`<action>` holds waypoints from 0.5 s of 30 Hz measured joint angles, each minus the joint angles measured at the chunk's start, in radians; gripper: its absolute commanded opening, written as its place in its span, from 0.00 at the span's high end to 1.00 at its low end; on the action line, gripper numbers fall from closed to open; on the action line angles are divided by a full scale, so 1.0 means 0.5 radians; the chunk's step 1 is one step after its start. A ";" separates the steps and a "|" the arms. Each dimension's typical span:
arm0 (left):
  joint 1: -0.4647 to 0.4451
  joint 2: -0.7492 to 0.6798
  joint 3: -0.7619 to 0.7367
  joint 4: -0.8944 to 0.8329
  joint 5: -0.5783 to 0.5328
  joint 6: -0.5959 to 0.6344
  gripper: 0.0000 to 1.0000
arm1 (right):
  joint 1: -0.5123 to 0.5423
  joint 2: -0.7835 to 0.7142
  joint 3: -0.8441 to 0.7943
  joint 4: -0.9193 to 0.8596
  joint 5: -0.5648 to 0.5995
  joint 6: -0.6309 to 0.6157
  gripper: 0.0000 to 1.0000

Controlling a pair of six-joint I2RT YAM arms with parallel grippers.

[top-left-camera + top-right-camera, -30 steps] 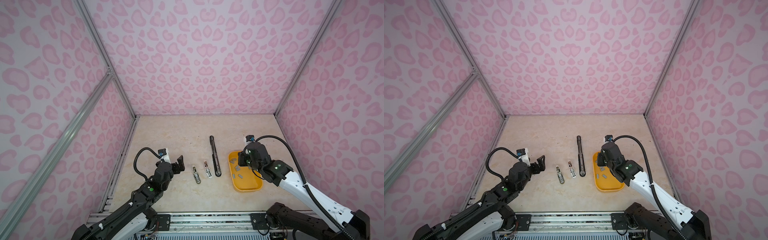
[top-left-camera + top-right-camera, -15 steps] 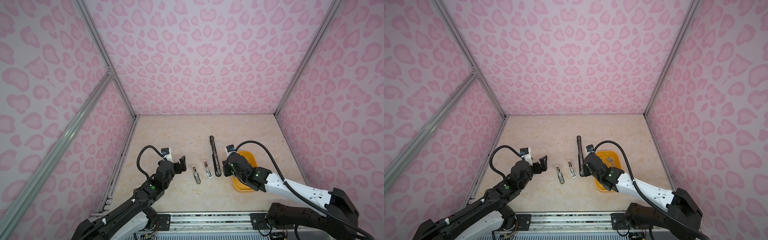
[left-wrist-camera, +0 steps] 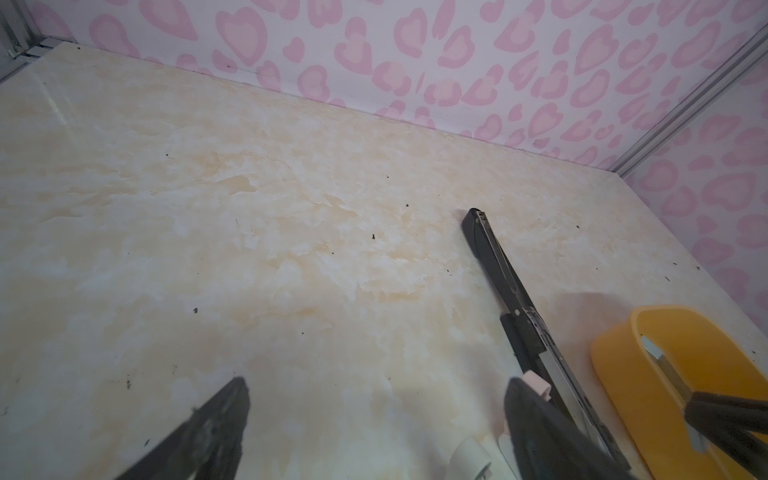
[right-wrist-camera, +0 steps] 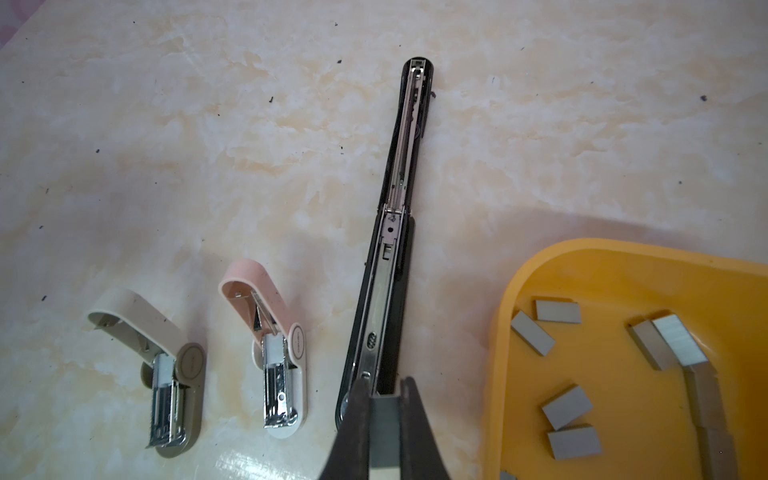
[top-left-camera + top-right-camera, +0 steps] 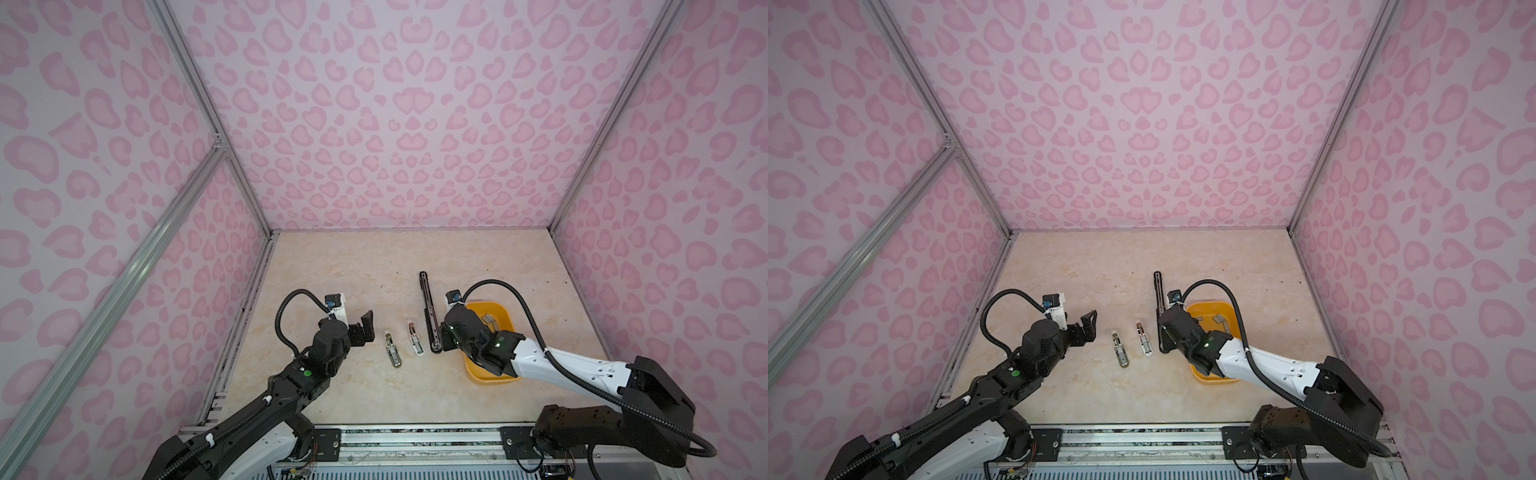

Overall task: Load the staples into the stapler
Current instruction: 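Carry the staple strip with the right gripper toward the black stapler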

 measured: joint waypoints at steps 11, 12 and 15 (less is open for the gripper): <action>-0.001 -0.030 0.005 0.000 -0.027 0.026 0.03 | 0.018 0.233 0.081 0.043 -0.056 0.073 1.00; -0.001 -0.034 0.005 0.000 -0.027 0.027 0.03 | 0.020 0.243 0.089 0.048 -0.059 0.078 1.00; -0.001 -0.050 0.002 0.002 -0.027 0.026 0.03 | 0.026 0.242 0.089 0.053 -0.059 0.101 1.00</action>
